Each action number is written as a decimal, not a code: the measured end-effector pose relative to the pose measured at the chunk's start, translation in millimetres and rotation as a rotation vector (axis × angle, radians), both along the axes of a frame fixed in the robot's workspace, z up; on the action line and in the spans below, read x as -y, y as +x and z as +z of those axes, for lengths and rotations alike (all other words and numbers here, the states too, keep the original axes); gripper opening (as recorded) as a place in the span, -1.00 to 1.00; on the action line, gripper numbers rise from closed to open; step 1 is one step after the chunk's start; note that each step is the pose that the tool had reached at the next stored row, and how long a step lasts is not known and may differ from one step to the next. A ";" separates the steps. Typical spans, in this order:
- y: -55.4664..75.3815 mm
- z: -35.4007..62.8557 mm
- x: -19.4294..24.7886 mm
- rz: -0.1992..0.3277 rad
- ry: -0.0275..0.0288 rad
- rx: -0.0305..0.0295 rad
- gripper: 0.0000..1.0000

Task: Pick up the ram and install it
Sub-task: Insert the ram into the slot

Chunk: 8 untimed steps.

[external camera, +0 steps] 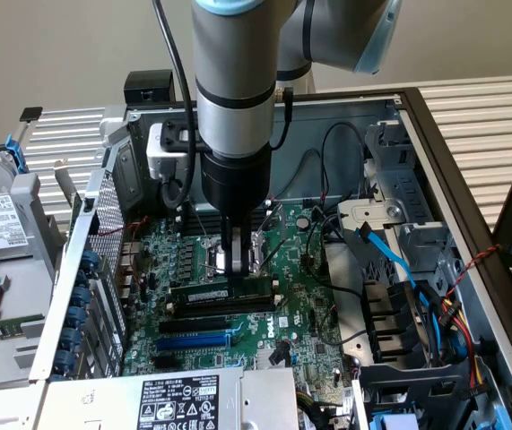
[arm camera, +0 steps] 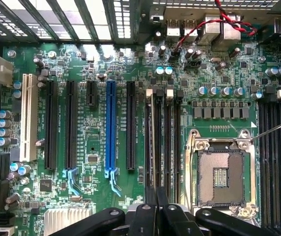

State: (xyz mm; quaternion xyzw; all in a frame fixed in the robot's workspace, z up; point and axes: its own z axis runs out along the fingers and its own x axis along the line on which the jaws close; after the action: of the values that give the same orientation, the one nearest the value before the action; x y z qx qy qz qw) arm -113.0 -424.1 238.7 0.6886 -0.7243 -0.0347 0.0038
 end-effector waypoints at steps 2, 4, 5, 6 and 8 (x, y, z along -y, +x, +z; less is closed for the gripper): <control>-0.1 -0.3 0.0 -0.010 -0.0003 0.0015 -0.76; -0.2 -0.5 0.0 -0.016 -0.0003 0.0021 -0.76; -0.1 -0.6 0.0 -0.017 -0.0002 0.0022 -0.76; -0.2 -0.6 0.0 -0.018 -0.0002 0.0023 -0.76; -0.2 -0.7 0.0 -0.019 -0.0001 0.0024 -0.76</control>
State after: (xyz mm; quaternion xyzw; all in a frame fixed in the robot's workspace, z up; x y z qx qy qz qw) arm -113.2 -424.1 238.0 0.6816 -0.7309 -0.0338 0.0027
